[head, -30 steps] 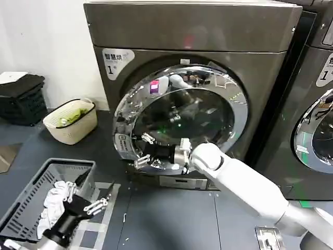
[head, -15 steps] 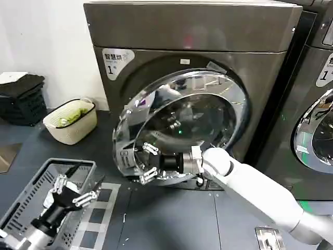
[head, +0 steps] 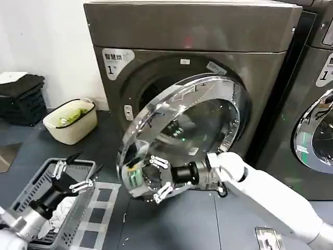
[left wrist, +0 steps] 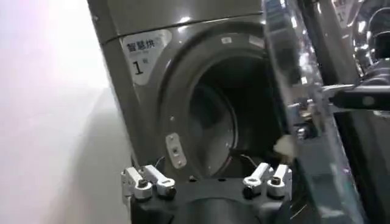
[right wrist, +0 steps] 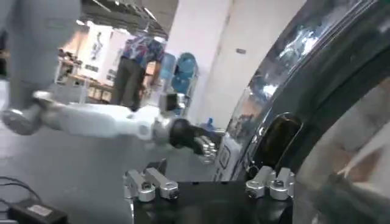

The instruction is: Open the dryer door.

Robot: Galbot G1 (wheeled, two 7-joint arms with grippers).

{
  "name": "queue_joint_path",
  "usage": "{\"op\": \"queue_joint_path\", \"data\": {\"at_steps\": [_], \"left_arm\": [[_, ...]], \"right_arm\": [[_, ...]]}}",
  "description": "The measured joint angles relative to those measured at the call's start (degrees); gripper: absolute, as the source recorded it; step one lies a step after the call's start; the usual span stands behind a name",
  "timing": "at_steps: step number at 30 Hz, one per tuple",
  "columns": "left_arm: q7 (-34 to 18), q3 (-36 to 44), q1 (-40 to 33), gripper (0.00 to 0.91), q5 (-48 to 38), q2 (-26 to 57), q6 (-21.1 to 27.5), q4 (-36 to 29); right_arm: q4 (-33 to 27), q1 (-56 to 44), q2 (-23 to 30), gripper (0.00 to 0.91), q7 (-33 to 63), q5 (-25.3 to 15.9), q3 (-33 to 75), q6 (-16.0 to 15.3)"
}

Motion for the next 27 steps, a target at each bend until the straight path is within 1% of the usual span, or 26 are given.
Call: {"op": "queue_joint_path", "data": {"at_steps": [3, 11, 17, 22, 27], "left_arm": [[0.63, 1.18, -1.35, 0.907, -0.34, 1.4, -0.32, 1.28], [1.51, 4.69, -4.86, 0.907, -0.63, 5.44, -1.35, 4.05], [2.11, 7.51, -7.11, 0.907, -0.59, 8.58, -2.21, 5.45], [2.97, 11.07, -9.76, 0.907, -0.14, 11.92, -2.61, 6.57], [3.82, 16.35, -13.71, 0.907, 0.51, 14.93, -2.86, 7.35]], "right_arm": [[1.18, -1.42, -1.69, 0.907, -2.06, 0.04, 1.76, 0.87], [5.63, -5.36, -6.08, 0.907, -6.07, 0.26, 6.7, -0.41], [9.16, -9.31, -9.65, 0.907, -9.04, 0.2, 11.15, 0.5], [10.98, -13.89, -12.31, 0.907, -9.77, 0.12, 16.36, 0.47], [12.54, -21.64, -15.51, 0.907, -10.05, 0.16, 24.62, 0.52]]}}
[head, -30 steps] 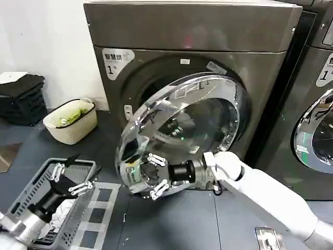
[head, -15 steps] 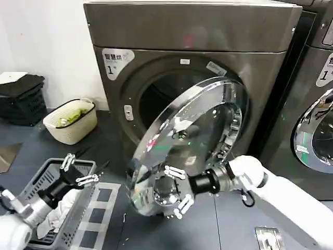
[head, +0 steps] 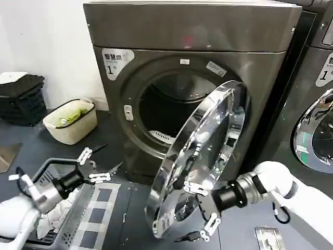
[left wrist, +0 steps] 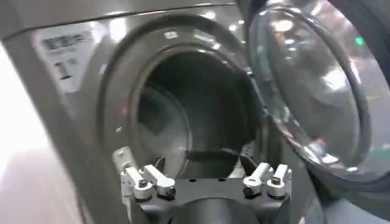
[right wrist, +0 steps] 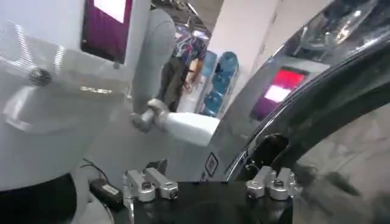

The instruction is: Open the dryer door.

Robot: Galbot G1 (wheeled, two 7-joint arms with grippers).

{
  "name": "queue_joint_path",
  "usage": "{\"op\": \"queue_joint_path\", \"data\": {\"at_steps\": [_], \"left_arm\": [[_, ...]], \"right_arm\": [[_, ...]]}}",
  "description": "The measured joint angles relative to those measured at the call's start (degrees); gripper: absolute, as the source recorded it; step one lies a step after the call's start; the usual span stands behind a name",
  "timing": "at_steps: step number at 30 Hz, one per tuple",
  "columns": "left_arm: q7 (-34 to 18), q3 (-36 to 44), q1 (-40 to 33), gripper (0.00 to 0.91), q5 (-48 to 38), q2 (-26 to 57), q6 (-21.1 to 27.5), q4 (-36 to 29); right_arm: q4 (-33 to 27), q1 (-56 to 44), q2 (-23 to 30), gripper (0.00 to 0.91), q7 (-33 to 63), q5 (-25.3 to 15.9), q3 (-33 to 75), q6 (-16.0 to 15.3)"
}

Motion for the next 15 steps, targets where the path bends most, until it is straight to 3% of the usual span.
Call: {"op": "queue_joint_path", "data": {"at_steps": [7, 15], "left_arm": [[0.88, 10.27, -7.37, 0.907, 1.16, 0.58, -0.34, 1.57], [1.52, 21.84, -15.85, 0.907, 1.4, -1.4, -0.64, 3.83]], "right_arm": [[0.26, -13.76, -3.45, 0.907, -0.33, -0.02, 13.82, 0.84], [0.62, -30.97, -2.89, 0.907, 0.28, -0.08, 31.13, 1.16]]}}
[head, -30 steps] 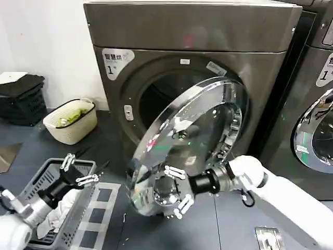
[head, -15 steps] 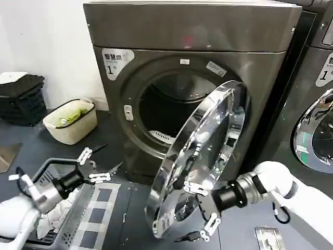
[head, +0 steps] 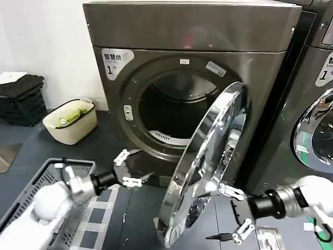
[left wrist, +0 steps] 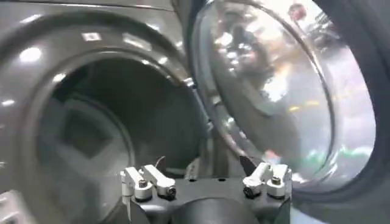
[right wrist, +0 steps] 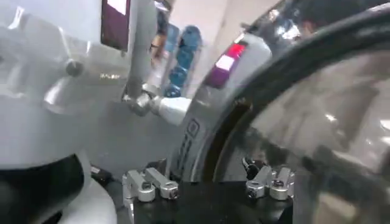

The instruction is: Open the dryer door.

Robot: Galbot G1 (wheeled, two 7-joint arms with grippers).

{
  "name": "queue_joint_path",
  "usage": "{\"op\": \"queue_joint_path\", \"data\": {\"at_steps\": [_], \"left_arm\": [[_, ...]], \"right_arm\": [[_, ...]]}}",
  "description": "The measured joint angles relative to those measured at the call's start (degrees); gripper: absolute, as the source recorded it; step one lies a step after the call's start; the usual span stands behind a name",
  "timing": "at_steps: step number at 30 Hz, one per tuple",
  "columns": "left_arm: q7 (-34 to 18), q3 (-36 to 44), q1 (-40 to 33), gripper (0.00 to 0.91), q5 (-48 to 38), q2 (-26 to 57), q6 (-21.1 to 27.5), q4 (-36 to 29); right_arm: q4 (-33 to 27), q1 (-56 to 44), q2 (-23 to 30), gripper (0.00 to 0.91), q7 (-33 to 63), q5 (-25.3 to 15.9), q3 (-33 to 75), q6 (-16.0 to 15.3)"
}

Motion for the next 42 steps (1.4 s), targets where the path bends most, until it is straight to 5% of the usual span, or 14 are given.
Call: {"op": "queue_joint_path", "data": {"at_steps": [6, 19, 35, 42], "left_arm": [[0.36, 6.88, -5.66, 0.907, -0.08, -1.83, -0.5, 1.4], [0.45, 16.91, -13.43, 0.907, 0.08, -6.47, -1.29, 4.02], [0.81, 25.58, -21.29, 0.907, -0.37, -12.46, -2.26, 9.03], [0.81, 29.54, -25.18, 0.907, -0.4, -15.31, -3.13, 11.67]], "right_arm": [[1.78, -16.12, 3.66, 0.907, 0.69, 0.19, 16.54, 0.78], [5.36, -39.21, 18.37, 0.907, 2.81, 0.31, 39.42, 7.45], [7.02, -45.52, 39.41, 0.907, 18.51, -3.1, 56.42, 11.11], [4.16, -44.28, 48.33, 0.907, 25.84, -8.32, 63.53, 13.06]]}}
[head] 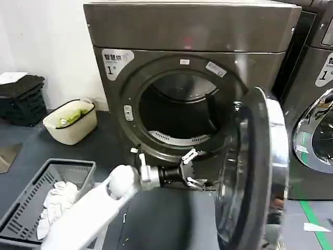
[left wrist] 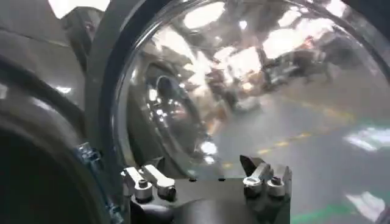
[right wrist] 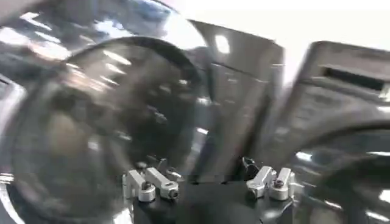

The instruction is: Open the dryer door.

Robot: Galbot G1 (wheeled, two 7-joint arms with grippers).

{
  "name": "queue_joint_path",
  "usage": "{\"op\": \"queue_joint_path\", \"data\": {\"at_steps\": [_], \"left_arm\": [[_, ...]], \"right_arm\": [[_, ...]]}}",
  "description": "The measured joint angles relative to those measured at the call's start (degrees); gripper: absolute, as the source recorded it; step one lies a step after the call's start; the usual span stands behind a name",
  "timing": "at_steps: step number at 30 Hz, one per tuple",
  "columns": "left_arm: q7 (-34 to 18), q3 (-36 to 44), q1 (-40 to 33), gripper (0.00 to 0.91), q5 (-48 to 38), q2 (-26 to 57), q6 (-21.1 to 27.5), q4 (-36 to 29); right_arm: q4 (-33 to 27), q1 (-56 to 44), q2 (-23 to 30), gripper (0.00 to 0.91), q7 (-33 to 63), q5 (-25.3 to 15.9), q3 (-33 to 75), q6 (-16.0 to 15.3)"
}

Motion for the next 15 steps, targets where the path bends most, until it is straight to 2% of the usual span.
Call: {"op": "queue_joint_path", "data": {"at_steps": [3, 6, 12, 15], "left_arm": [[-0.02, 1.72, -1.64, 0.907, 0.0, -1.35, -0.15, 1.25], [0.0, 3.3, -3.0, 0.907, 0.13, -2.54, -0.2, 2.56], [-0.16, 6.09, -5.95, 0.907, 0.28, -5.72, -0.2, 6.0], [-0.35, 7.23, -7.17, 0.907, 0.36, -7.46, -0.19, 7.75]], "right_arm": [[-1.55, 0.72, 2.98, 0.907, 6.21, -4.36, 2.91, -0.21], [-2.94, 1.06, 5.55, 0.907, 13.43, -8.06, 5.81, -1.97], [-5.72, 2.12, 9.48, 0.907, 28.17, -13.46, 11.77, -7.83], [-6.69, 3.15, 10.98, 0.907, 35.62, -15.32, 14.69, -12.44]]}}
